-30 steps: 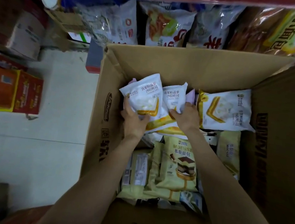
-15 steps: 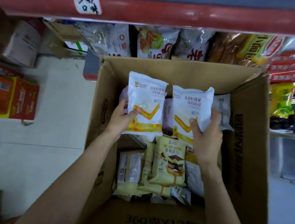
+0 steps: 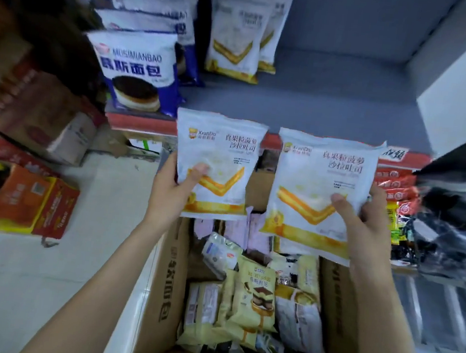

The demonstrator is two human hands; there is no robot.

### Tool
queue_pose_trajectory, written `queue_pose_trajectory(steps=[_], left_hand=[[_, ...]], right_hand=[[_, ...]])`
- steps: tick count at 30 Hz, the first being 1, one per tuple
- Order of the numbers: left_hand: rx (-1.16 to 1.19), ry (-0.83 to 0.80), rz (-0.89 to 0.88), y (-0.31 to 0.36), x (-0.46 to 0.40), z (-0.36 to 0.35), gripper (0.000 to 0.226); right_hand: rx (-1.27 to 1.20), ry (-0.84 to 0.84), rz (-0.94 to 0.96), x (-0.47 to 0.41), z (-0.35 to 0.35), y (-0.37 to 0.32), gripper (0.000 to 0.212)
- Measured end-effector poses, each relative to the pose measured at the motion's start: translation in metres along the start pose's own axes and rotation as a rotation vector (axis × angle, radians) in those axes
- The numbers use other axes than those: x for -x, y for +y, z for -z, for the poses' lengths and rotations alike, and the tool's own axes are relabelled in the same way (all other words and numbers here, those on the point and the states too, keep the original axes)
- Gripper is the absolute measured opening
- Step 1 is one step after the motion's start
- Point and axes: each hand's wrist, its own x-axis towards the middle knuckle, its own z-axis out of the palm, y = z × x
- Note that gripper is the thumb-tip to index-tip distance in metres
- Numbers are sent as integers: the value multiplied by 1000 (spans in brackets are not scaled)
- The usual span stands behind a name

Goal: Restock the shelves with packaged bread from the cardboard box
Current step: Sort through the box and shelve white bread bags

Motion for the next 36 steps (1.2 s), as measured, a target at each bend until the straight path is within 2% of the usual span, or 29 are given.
queue_pose_trajectory(steps=[7,11,15,19,21,23,25,28,32,34,36], left_hand=[[19,3,-180,56,-92,-36,34],[79,9,-149,72,-152,-67,42],[105,68,-122,59,-205,-87,40],[-177,96,-207,31,-246,-93,41],[-427,116,-223,17,-262,-94,48],[-588,120,-170,13,-264,-89,57],[-549,102,-136,13,-262,-84,58],[-418,90,-89,21,-249,-72,55],[-112,119,-78,17,-208,-50,43],[-136,100,-124,12,-189,-42,39],[-266,69,-196,8,-179,-38,44]], right_hand=[[-180,38,73,-44,-17,-39,38],[-278,100,82,-77,-30,-41,38],[-317,147,98,-107,-47,-40,38],[-298,132,112,-127,-62,-36,38],[-262,114,119,-136,-69,-35,36],[-230,90,129,-143,-77,-34,37],[-198,63,145,-150,-87,-34,39],[-185,8,148,-163,-104,-33,40],[-220,-76,82,-180,-149,-38,40],[-220,-109,63,-187,-177,-41,41],[-67,-127,114,-195,-201,-39,42]])
